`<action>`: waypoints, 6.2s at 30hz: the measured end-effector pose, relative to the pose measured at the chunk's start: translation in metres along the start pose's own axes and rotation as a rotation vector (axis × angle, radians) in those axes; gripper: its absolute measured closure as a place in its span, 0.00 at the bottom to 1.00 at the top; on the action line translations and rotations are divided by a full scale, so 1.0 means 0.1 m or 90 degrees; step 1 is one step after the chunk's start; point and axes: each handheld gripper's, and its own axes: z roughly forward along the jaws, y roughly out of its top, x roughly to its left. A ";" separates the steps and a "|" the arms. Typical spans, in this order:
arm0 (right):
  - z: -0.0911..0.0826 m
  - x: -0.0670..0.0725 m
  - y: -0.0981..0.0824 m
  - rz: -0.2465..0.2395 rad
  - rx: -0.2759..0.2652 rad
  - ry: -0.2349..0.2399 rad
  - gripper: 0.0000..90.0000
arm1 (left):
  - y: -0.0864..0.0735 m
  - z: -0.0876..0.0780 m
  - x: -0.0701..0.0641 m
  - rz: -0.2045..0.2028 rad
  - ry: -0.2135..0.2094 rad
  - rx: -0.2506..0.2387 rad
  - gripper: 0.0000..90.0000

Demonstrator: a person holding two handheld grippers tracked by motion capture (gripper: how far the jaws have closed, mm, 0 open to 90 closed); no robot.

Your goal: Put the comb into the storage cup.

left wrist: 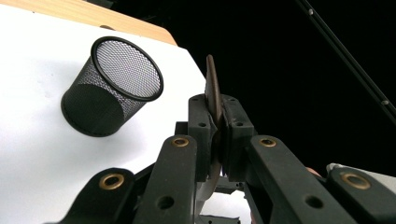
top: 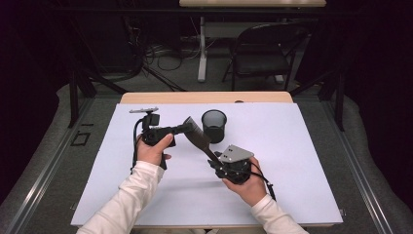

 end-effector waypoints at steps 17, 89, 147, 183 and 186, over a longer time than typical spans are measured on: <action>-0.02 -0.10 0.01 0.026 -0.019 -0.004 0.44 | 0.12 -0.05 -0.01 0.006 0.012 -0.029 0.94; -0.22 -0.36 0.03 0.119 -0.025 -0.015 0.00 | 0.77 -0.25 -0.18 0.034 0.062 -0.096 0.94; -0.21 -0.37 0.01 0.105 -0.023 -0.009 0.00 | 1.19 0.09 -0.16 0.019 0.172 -0.129 0.94; -0.21 -0.38 0.00 0.105 -0.022 -0.011 0.00 | 1.14 0.40 -0.06 0.000 0.211 -0.116 0.94; -0.21 -0.38 0.00 0.106 -0.022 -0.010 0.00 | 1.13 0.43 -0.06 0.001 0.211 -0.112 0.94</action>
